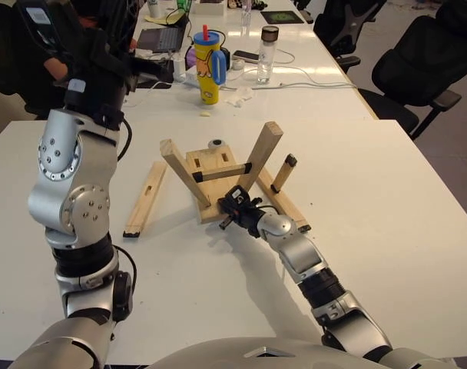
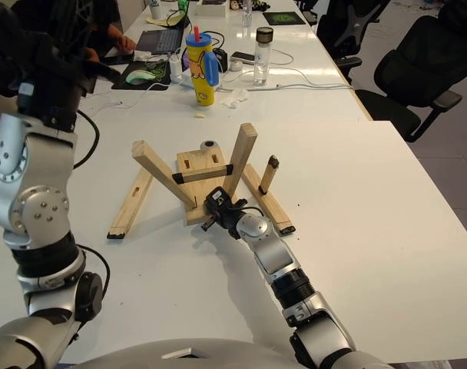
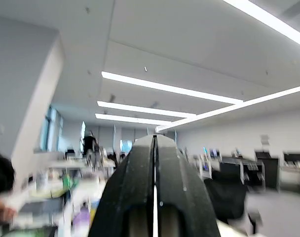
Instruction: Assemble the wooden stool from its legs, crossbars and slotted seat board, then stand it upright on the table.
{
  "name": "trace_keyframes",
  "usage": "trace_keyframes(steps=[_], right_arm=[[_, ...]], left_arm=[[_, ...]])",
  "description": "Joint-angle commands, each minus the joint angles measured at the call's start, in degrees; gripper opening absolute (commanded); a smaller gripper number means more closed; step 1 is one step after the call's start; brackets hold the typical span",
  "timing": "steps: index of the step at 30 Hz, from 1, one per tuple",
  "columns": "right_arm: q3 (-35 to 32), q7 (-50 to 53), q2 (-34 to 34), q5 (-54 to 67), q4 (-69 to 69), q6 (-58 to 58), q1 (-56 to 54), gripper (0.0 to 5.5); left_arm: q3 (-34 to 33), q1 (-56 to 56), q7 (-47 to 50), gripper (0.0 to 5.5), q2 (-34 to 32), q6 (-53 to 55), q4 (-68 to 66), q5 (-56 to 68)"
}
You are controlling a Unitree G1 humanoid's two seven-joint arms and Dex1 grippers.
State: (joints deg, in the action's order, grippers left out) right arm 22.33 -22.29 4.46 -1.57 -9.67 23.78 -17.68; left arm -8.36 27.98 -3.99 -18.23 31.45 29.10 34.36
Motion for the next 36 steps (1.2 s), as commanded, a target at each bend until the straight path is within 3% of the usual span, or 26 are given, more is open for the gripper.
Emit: trace_keyframes(steps=[1, 3, 8, 12, 16, 20, 29, 31, 36], right_arm=[[1.1, -0.4, 1.7, -1.3, -6.2, 5.5, 5.1, 0.00], [1.0, -0.6, 1.6, -1.4, -6.4, 5.6, 4.8, 0.00], [1.1, -1.0, 1.7, -1.5, -7.4, 4.4, 4.5, 0.00], [0.8, -1.3, 0.8, -0.6, -4.3, 1.7, 4.7, 0.00], [-0.4, -0.1, -2.2, 0.5, -1.2, 1.7, 2.1, 0.00], [0.0, 1.1, -5.8, -0.1, -2.2, 1.3, -1.4, 0.00], [1.8, 4.7, -13.3, -2.0, -7.2, 0.2, -8.2, 0.00], [1.6, 5.4, -12.9, -2.5, -5.9, 0.3, -8.0, 0.00], [0.2, -1.1, -3.9, 1.9, 20.7, 7.6, 3.4, 0.00]], left_arm=[[10.6, -16.0, 2.5, 0.02, 0.3, 15.9, -5.3, -2.2], [11.6, -15.8, 3.1, 0.02, 0.8, 16.3, -7.3, -3.4], [4.0, -1.8, 4.1, 0.02, 4.5, -1.5, -4.7, -6.5], [-0.1, -5.8, 4.7, 0.02, 2.5, -7.9, 0.6, -11.8], [-3.3, -18.6, 4.8, 0.02, 2.0, -8.1, 0.7, -15.8], [-0.5, -29.5, 1.6, 0.02, 1.4, -8.0, -4.9, -19.5], [4.1, -26.8, 1.3, 0.02, 6.0, 0.5, -5.1, -18.1], [4.6, -25.8, 1.9, 0.02, 7.1, 0.8, -4.7, -18.3], [4.0, -26.6, 3.9, 0.02, 8.3, 0.5, -0.5, -20.0]])
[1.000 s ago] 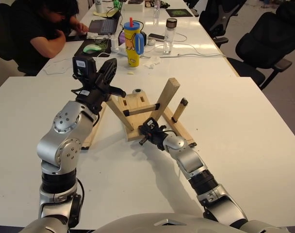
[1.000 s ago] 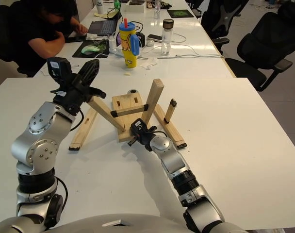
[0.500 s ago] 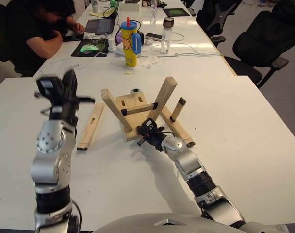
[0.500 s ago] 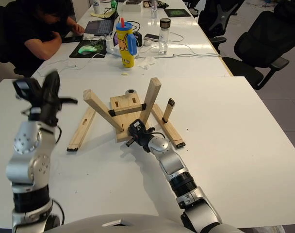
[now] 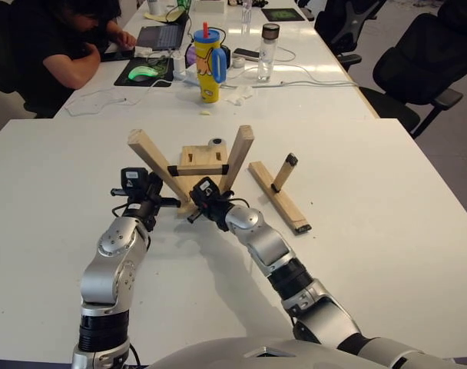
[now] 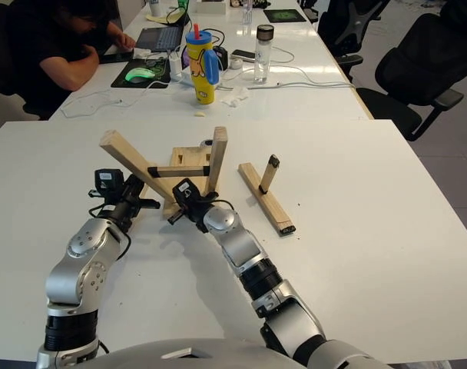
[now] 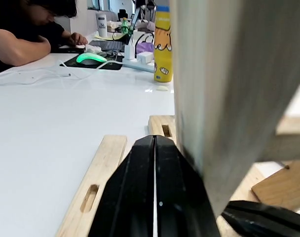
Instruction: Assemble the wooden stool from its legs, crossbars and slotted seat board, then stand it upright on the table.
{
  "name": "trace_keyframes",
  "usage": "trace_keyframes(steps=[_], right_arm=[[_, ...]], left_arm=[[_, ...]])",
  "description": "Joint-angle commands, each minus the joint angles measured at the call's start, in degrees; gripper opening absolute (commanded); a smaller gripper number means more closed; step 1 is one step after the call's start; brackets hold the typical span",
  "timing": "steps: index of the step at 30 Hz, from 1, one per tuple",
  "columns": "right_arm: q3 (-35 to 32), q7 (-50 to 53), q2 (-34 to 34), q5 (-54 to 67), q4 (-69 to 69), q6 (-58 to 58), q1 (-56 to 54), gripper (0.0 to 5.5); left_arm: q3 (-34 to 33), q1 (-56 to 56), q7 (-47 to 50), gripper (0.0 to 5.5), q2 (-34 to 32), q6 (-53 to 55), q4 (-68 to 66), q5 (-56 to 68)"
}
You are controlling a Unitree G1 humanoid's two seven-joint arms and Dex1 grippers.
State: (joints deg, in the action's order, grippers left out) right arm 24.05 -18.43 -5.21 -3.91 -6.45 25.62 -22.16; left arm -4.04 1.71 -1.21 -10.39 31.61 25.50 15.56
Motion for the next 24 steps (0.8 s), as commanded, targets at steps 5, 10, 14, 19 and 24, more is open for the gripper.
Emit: trace_keyframes(steps=[5, 10, 14, 19, 24], right_arm=[[-13.4, -9.1, 11.3, 16.5, 40.7, 11.5, 19.9, 0.00], [-29.8, 1.6, 10.9, 14.3, 46.8, 1.9, 21.2, 0.00], [-31.0, 8.1, 10.8, 11.2, 42.8, 1.1, 13.8, 0.00], [-18.3, 6.5, 7.7, 10.6, 29.7, 7.5, 3.1, 0.00], [-7.5, 2.3, 8.2, 11.1, 28.6, 11.3, 4.4, 0.00]], left_arm=[[-5.0, -3.0, 5.7, 0.02, 1.4, -1.0, 7.8, -3.7], [-6.3, -1.9, 7.3, 0.02, 1.0, -4.9, 12.6, -6.4], [-6.2, -1.0, 7.1, 0.02, 1.0, -5.3, 12.7, -7.8], [0.9, 1.5, 2.1, 0.02, 0.6, -1.6, 8.8, -7.0], [4.0, 4.6, 0.6, 0.02, -0.4, -0.6, 5.7, -9.6]])
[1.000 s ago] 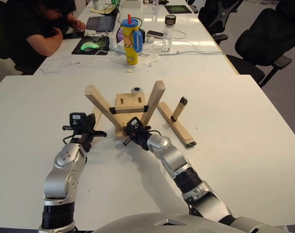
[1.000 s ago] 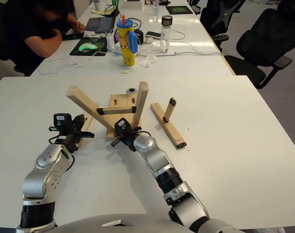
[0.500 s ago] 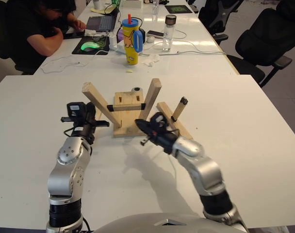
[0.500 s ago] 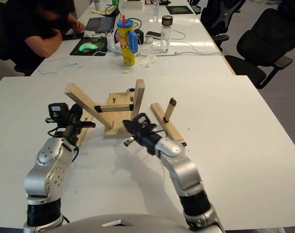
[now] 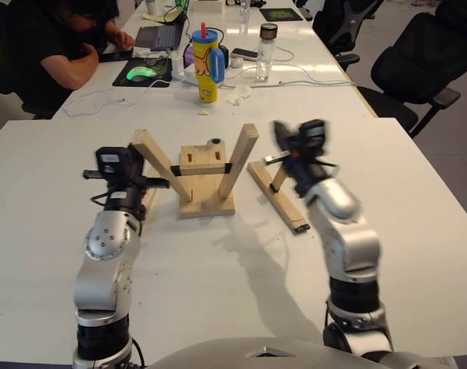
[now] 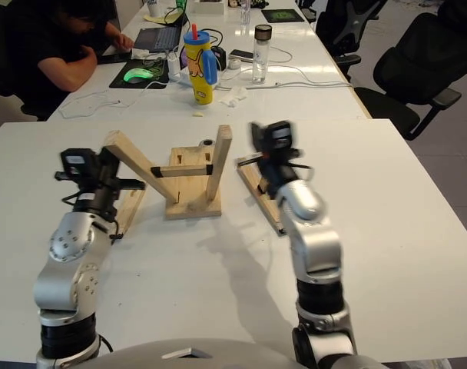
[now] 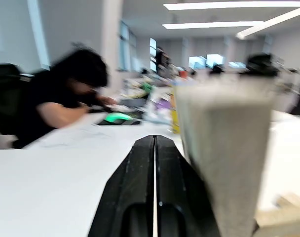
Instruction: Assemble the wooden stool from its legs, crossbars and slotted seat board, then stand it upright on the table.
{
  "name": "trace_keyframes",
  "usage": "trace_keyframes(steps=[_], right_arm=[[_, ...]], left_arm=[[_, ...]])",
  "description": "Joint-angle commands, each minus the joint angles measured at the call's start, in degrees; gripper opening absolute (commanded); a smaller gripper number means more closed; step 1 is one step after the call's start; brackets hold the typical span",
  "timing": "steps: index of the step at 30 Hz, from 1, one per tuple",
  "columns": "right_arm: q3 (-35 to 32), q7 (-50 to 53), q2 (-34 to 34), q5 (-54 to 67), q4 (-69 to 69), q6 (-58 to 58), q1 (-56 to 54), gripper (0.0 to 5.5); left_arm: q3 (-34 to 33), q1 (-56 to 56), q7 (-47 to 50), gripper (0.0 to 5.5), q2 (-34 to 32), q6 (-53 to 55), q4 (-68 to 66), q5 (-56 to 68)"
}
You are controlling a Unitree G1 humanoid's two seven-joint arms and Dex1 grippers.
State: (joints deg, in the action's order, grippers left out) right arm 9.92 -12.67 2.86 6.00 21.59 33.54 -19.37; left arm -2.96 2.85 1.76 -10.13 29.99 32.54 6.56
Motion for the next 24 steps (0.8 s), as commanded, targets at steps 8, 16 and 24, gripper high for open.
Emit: trace_keyframes(steps=[8, 16, 24], right_arm=[[1.8, -3.0, 8.6, -1.8, -1.0, 4.2, 6.3, 0.00], [-2.1, -6.1, 7.5, 0.5, -15.2, -7.5, -6.3, 0.00], [3.4, -24.2, 5.4, 6.4, -23.3, -21.2, -10.9, 0.00]], left_arm=[[-7.4, 0.2, -0.7, 0.02, -3.2, 0.6, -8.2, -1.5], [-6.7, 10.2, -38.3, 0.02, -27.4, -7.0, -34.9, 4.9], [-1.5, 10.3, -64.6, 0.02, -42.9, 1.6, -34.7, 10.1]])
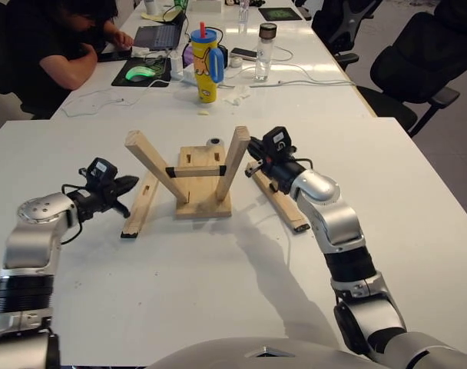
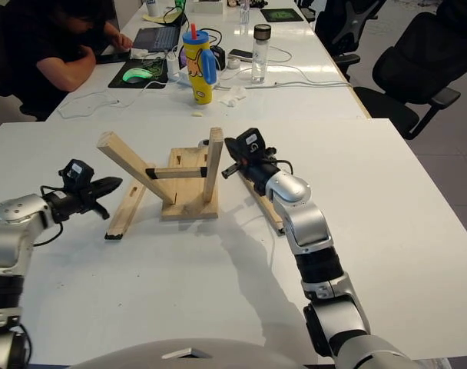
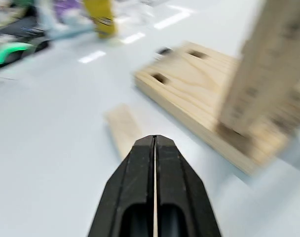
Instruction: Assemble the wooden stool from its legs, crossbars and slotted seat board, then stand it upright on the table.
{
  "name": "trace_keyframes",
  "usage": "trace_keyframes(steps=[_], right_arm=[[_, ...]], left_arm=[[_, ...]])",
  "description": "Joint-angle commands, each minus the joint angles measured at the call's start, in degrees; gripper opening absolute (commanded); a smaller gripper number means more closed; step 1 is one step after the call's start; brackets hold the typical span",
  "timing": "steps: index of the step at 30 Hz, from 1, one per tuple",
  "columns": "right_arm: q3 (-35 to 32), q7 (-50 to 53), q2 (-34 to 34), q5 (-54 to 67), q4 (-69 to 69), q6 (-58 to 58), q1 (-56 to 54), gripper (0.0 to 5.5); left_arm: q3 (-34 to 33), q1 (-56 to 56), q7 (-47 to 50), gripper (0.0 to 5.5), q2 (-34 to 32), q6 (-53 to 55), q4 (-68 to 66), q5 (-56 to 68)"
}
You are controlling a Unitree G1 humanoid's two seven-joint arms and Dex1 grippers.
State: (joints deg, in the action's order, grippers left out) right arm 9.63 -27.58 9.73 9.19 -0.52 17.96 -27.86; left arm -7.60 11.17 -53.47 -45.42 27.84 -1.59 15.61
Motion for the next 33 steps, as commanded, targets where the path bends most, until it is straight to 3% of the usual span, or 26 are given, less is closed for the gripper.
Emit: trace_keyframes(steps=[1, 6, 10, 15, 22, 28, 33], right_arm=[[4.9, -11.4, -1.5, 3.3, -0.8, -6.6, -1.8, 0.00], [11.7, -18.0, -1.8, 4.2, 4.2, -5.9, 1.3, 0.00], [18.5, -16.9, -4.7, 2.7, 8.4, -2.2, 3.2, 0.00], [19.1, -14.3, -6.0, 2.0, 9.7, -0.4, 3.8, 0.00], [16.7, -10.6, 7.0, -8.8, 5.4, 2.0, 6.8, 0.00], [18.8, -13.1, 13.1, -13.5, 2.3, 3.2, 8.9, 0.00], [23.7, -19.5, 17.7, -16.8, 3.4, 7.1, 9.6, 0.00]], left_arm=[[3.9, 1.9, -10.5, 0.02, -8.4, 4.1, -0.7, 0.8], [7.1, -1.8, -12.4, 0.02, -8.4, 6.7, 2.6, 1.6], [8.9, -4.8, -10.9, 0.02, -6.8, 7.0, 4.7, 1.2], [9.7, -5.2, -9.4, 0.02, -4.8, 7.6, 6.6, 1.8], [7.4, -5.3, -10.6, 0.02, -8.9, 6.1, 5.3, 1.0], [6.5, -10.3, -17.3, 0.02, -16.1, 4.2, 5.6, 1.3], [6.1, -16.3, -21.2, 0.02, -17.5, 4.0, 11.1, 3.9]])
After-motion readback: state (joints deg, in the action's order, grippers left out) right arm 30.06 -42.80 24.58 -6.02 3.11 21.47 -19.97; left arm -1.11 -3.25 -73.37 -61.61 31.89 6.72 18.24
